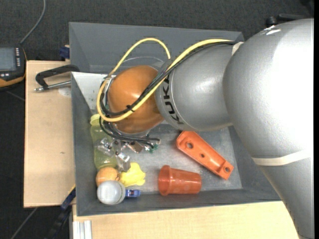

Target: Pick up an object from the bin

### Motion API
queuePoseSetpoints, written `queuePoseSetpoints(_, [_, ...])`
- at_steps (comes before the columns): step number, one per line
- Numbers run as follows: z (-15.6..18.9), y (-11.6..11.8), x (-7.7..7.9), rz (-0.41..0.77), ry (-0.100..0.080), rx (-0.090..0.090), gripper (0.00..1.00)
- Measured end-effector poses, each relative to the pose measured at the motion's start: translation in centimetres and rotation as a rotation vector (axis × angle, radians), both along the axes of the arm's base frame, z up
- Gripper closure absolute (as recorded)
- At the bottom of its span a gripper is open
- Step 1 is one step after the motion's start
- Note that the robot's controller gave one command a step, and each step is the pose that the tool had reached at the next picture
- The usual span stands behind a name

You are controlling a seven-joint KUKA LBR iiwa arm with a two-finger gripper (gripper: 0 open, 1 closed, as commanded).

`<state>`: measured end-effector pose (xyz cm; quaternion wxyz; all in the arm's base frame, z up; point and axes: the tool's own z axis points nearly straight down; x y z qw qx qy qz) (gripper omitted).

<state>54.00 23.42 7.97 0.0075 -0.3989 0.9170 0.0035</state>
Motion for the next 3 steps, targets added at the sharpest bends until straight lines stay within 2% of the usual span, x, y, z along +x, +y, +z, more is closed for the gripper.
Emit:
queuePoseSetpoints(2, [1.6,-0.3,-0.3,0.003,0.012,-0.01,1.0])
queuePoseSetpoints(3, [2.4,-0.3,-0.3,0.0,0.009,-0.008,1.0])
